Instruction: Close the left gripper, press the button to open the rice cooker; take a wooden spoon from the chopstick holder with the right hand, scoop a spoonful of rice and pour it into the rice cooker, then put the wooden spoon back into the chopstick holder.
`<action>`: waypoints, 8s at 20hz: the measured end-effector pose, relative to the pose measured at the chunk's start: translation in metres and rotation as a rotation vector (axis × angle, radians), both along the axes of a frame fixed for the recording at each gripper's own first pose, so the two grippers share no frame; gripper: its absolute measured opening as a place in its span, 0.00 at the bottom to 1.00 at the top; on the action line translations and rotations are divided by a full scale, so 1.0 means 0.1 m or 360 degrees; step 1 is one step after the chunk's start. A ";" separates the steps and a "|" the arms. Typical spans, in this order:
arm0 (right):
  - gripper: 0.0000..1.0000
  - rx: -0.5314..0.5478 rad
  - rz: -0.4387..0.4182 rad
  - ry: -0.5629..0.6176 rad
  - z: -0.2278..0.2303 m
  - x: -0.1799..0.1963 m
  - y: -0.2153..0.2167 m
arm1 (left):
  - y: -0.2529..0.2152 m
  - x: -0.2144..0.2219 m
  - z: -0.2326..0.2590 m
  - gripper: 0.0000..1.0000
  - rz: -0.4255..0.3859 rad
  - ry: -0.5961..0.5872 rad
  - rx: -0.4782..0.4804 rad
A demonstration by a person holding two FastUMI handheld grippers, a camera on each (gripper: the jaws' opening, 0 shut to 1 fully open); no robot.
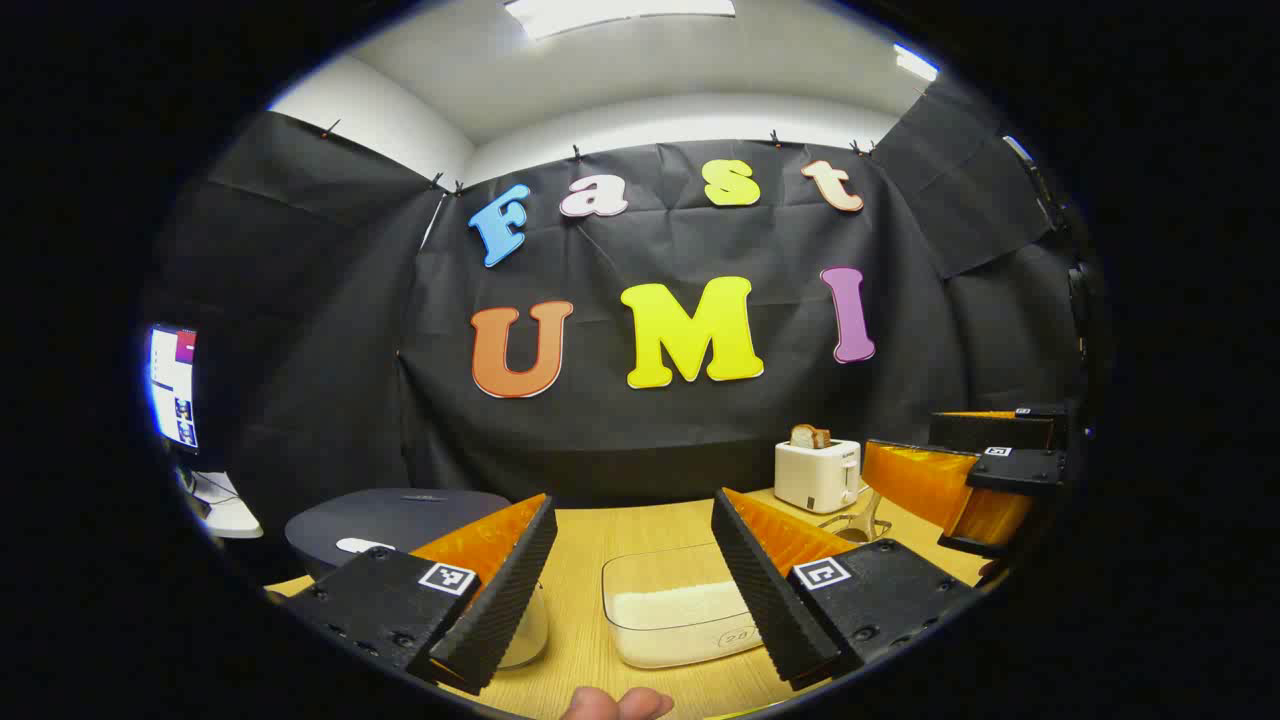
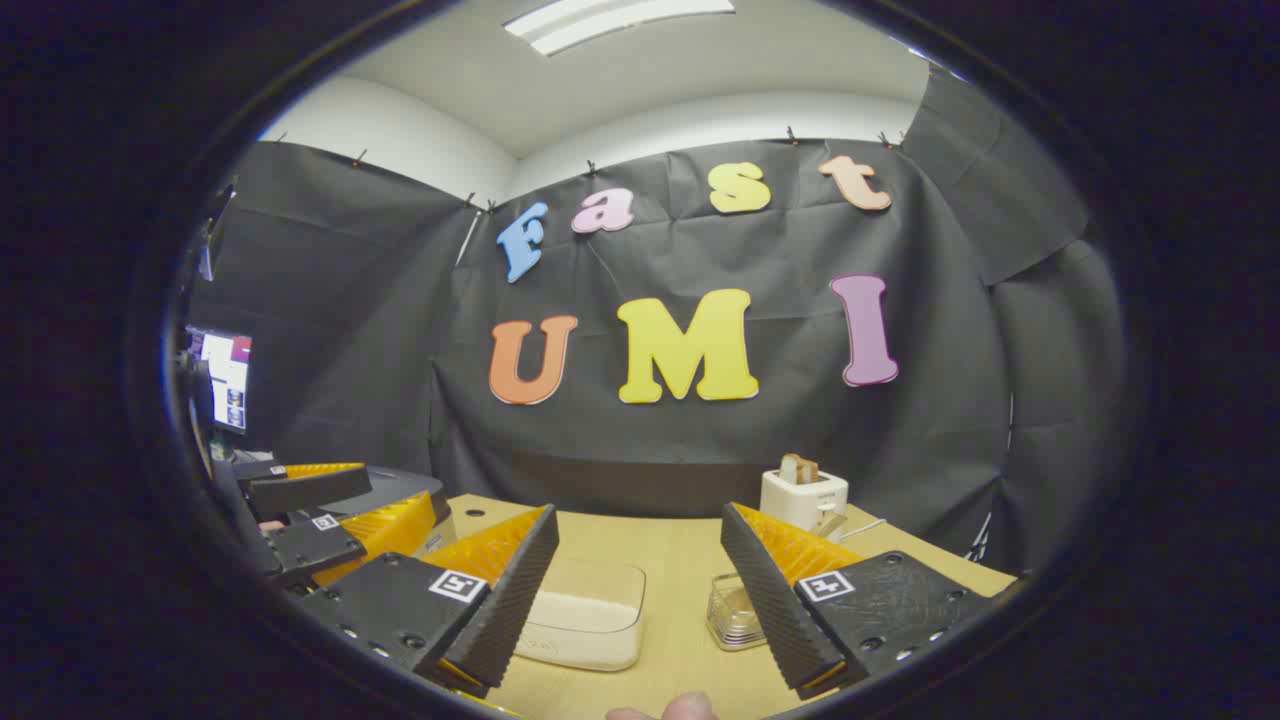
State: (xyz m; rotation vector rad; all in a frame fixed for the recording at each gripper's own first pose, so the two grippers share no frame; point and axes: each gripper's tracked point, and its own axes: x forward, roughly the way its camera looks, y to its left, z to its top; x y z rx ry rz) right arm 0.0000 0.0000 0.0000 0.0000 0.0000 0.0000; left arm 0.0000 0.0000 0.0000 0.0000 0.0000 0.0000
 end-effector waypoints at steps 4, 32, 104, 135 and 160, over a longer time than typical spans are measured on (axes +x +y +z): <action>0.97 0.0042 -0.0001 -0.0006 0.01 0.03 0.02 | 0.01 -0.05 -0.03 0.99 -0.0009 0.0004 0.0001; 0.95 0.0043 0.0099 0.0043 -0.15 0.22 0.07 | 0.18 -0.02 -0.22 0.99 0.0149 0.0139 -0.0084; 0.91 0.0314 0.0191 -0.0028 -0.28 0.36 -0.62 | 1.86 0.09 0.24 0.81 0.0514 0.0566 -0.0018; 0.95 0.0299 -0.0068 0.0392 -0.86 0.84 -1.56 | 1.03 -0.07 -0.13 0.98 0.0376 0.0125 -0.0028; 0.05 0.0528 -0.0098 0.0486 -1.10 1.42 -1.64 | 1.21 -0.09 -0.21 0.98 0.0396 0.0169 0.0015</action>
